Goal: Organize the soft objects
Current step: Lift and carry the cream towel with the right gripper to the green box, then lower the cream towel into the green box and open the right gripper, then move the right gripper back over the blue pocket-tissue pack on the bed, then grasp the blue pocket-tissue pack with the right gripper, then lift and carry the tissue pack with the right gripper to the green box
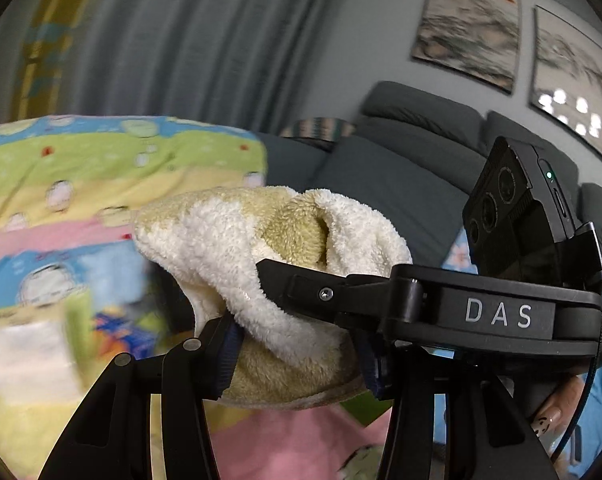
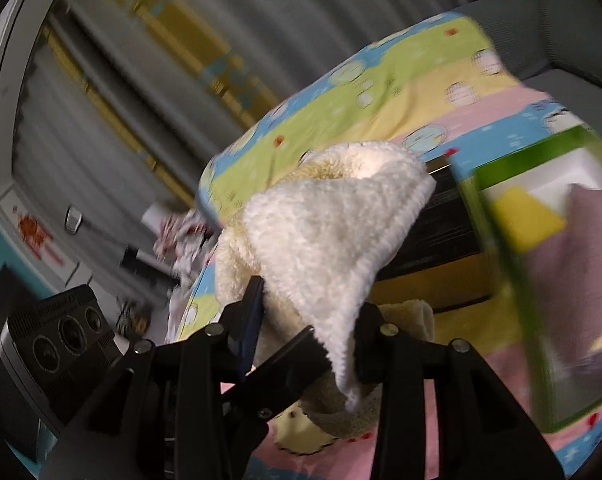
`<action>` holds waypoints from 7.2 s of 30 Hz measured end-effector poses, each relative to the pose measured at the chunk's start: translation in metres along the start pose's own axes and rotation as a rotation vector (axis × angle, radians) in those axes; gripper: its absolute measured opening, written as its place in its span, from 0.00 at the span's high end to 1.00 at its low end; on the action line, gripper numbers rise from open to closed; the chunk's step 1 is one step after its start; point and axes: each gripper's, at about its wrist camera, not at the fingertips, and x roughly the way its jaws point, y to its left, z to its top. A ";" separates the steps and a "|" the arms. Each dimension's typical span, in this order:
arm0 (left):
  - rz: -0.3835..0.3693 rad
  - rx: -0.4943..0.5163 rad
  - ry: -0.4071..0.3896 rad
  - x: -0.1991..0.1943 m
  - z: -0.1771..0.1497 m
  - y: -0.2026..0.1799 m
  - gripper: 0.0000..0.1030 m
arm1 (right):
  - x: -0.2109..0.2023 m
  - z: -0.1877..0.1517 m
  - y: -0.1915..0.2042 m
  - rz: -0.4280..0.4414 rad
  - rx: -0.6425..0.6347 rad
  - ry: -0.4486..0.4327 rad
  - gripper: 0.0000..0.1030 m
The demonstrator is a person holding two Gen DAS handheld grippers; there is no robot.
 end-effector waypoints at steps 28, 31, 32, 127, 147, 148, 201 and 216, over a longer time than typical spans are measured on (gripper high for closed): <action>-0.113 -0.047 0.324 0.162 -0.019 -0.061 0.51 | -0.065 0.002 -0.141 -0.494 0.385 -0.221 0.66; -0.106 -0.037 0.341 0.164 -0.025 -0.062 0.51 | -0.063 0.001 -0.145 -0.558 0.391 -0.204 0.66; -0.101 -0.040 0.352 0.165 -0.027 -0.062 0.51 | -0.063 0.002 -0.145 -0.587 0.387 -0.201 0.65; 0.476 -0.504 0.204 -0.142 -0.117 0.193 0.16 | 0.234 -0.029 0.097 -0.479 -0.687 0.653 0.74; 0.516 -0.535 0.168 -0.154 -0.116 0.196 0.16 | 0.173 -0.115 0.111 -0.066 -0.244 0.584 0.70; 0.513 -0.539 0.165 -0.154 -0.116 0.196 0.16 | 0.176 -0.116 0.113 -0.086 -0.256 0.557 0.70; 0.358 -0.307 0.008 -0.142 -0.086 0.121 0.55 | 0.119 -0.108 0.125 0.019 -0.220 0.258 0.63; 0.230 -0.160 -0.060 -0.100 -0.038 0.051 0.55 | 0.035 -0.057 0.088 -0.044 -0.160 0.051 0.62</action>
